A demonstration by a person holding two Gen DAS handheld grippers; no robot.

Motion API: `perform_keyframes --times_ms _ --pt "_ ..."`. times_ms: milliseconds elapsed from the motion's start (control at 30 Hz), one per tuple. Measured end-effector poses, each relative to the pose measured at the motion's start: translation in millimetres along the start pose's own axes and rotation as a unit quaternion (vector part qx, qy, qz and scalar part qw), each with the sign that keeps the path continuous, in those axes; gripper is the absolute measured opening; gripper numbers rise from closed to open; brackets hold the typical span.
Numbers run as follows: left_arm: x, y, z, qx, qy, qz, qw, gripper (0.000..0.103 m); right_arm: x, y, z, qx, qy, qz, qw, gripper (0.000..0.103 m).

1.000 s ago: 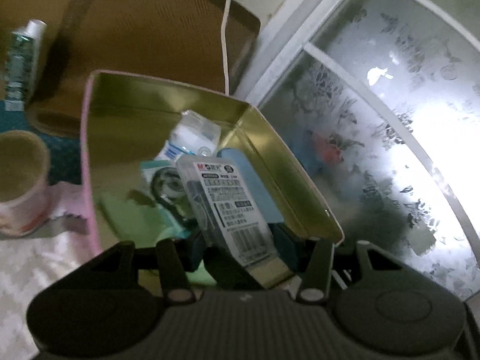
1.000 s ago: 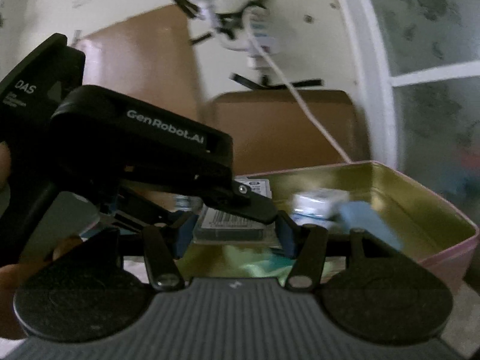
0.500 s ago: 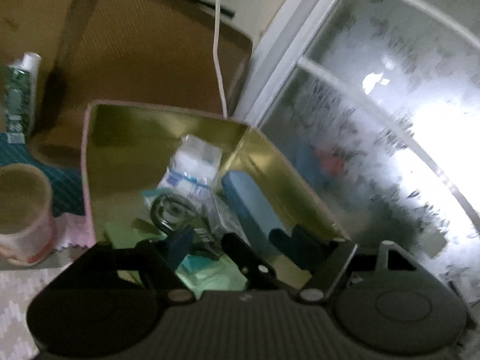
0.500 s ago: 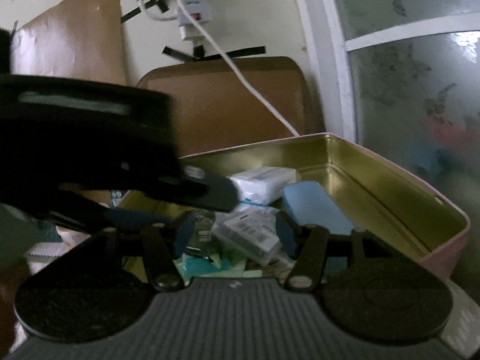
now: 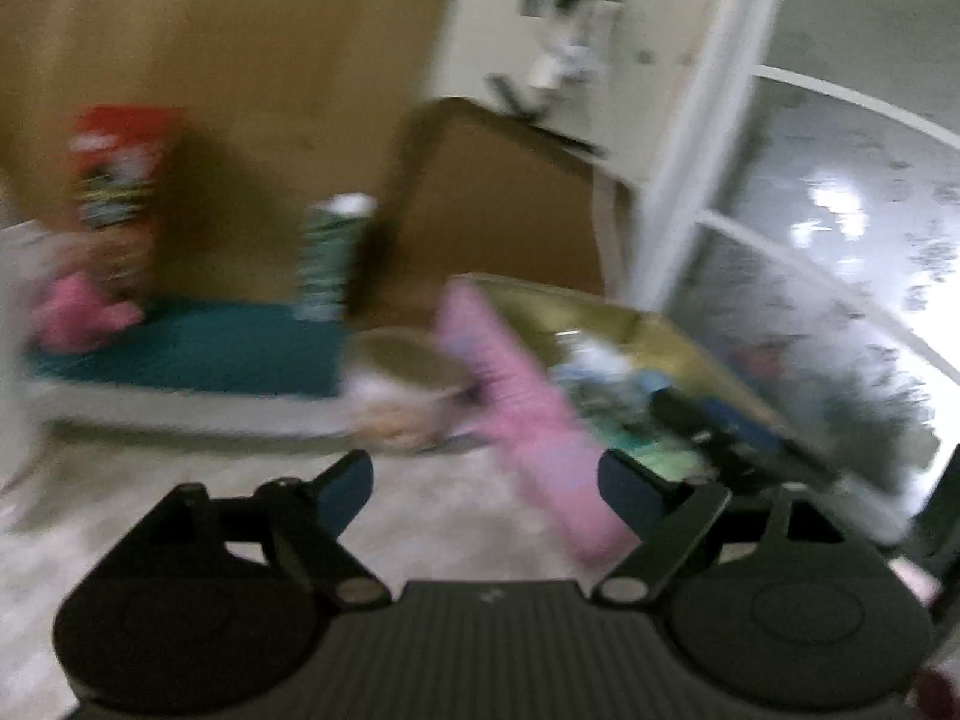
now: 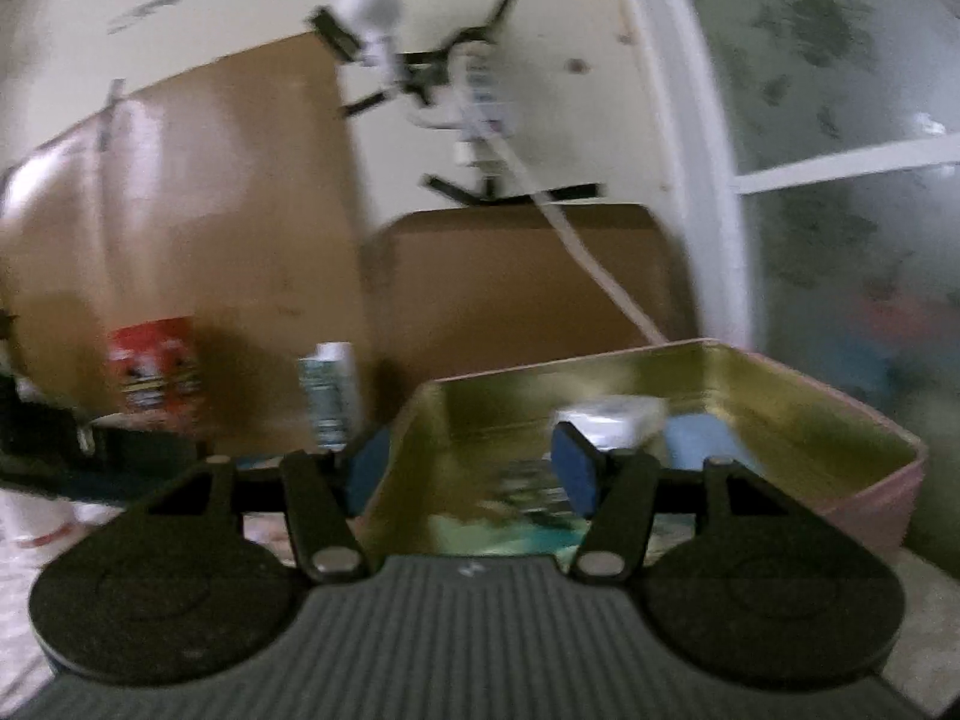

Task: Organize soft objects
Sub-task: 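Lower the card packet into the pink tin and open the right tool, then move the right tool back over the table toward the pink sock ball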

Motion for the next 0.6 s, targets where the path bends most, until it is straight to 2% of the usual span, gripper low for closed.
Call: perform_keyframes --times_ms 133,300,433,600 --pt "-21.5 -20.4 -44.4 0.004 0.081 0.005 0.9967 0.087 4.2 -15.1 -44.0 -0.026 0.044 -0.025 0.998 0.064" --pt "-35.3 -36.6 -79.4 0.0 0.136 0.01 0.9907 0.087 18.8 -37.0 -88.7 -0.048 0.089 -0.071 0.992 0.064" --pt "-38.5 -45.5 -98.0 -0.011 0.152 0.01 0.9883 0.087 30.3 -46.6 -110.9 -0.067 0.099 -0.089 0.989 0.064" --pt "-35.8 -44.3 -103.4 -0.026 0.135 0.015 0.9903 0.09 33.3 -54.9 -122.4 -0.08 0.105 -0.112 0.985 0.065"
Point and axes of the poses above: each gripper's, at about its wrist camera, not at the fingertips, and x roughly the way its jaws point, z to its right, y to its top, the point moved 3 cm from there along x, roughly the way its jaws point, and after that the axes turned 3 degrees about z, right-handed, at the moved point
